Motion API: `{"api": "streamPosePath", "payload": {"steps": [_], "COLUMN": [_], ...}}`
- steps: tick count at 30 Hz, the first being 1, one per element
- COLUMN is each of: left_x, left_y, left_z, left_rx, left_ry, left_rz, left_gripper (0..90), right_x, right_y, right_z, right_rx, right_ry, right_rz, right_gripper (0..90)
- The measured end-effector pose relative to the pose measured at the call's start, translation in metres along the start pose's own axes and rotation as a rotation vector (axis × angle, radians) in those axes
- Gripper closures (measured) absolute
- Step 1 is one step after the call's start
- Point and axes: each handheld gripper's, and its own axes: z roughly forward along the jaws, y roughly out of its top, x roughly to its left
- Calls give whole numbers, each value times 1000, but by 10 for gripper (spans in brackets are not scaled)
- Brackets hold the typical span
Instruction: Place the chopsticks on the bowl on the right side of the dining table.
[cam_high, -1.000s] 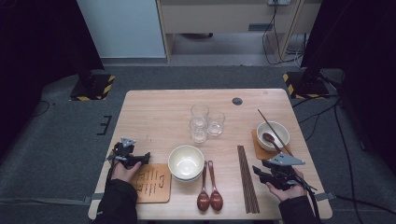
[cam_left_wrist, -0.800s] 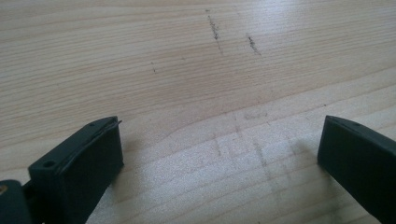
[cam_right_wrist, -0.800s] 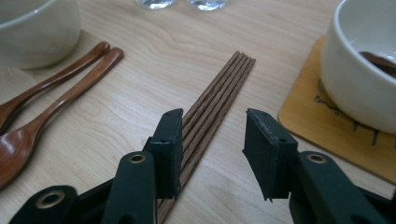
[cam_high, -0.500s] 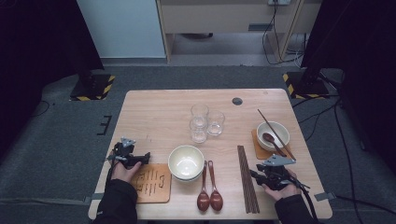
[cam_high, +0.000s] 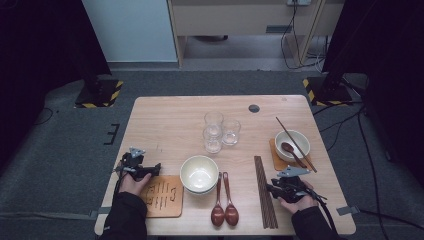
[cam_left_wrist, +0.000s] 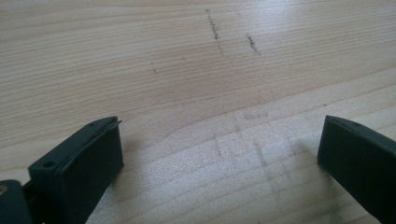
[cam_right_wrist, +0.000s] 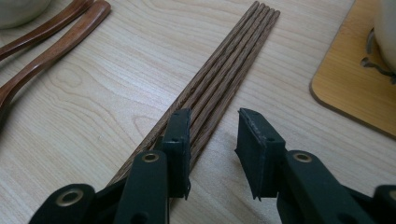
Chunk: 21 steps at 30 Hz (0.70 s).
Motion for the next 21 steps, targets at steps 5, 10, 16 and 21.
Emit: {"api": "streamPosePath", "payload": {"steps": [5,10,16,21], "left_x": [0,0,0,0], "left_y": [0,0,0,0], "left_z": [0,0,0,0], "left_rx": [0,0,0,0], "left_ry": [0,0,0,0], "left_rz": [0,0,0,0], "left_gripper": [0,0,0,0], "right_x": [1,2,2,3], "right_y": [-1,-1,-1,-2], "right_z": [2,4,5,6], "right_rx": [16,33,40,57], "right_ry": [3,7,11,7], "right_rz": [6,8,2,-5], "right_gripper": [671,715,728,765]}}
